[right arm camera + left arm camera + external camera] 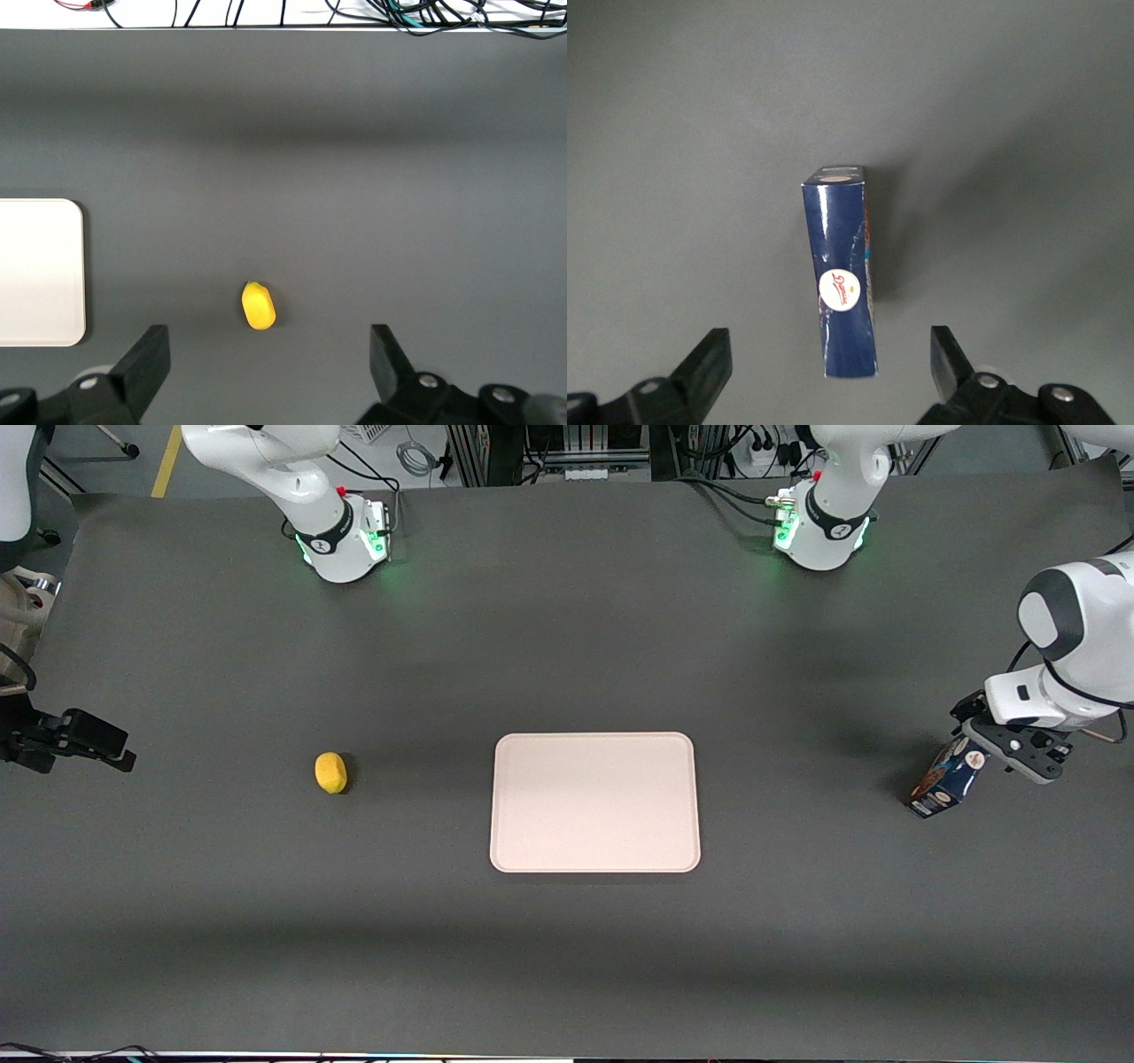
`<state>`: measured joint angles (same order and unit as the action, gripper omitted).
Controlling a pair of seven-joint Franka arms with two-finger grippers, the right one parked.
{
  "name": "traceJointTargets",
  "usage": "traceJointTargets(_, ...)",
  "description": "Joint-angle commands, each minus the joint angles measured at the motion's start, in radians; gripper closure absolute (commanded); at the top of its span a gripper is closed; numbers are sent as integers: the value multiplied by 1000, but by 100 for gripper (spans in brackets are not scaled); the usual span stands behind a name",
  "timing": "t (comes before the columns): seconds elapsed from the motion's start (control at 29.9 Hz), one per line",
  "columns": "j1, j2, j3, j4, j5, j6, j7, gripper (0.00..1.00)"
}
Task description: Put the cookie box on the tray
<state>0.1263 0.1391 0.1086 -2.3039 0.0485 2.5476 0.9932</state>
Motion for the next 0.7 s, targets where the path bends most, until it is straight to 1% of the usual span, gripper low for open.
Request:
traceJointTargets(0.0,3,36,2,-9,-21,82,33,0)
traceJointTargets(0.3,3,69,2,-11,-39,97,33,0)
traceJointTargets(0.67,3,120,2,-32,-38,217,45,0)
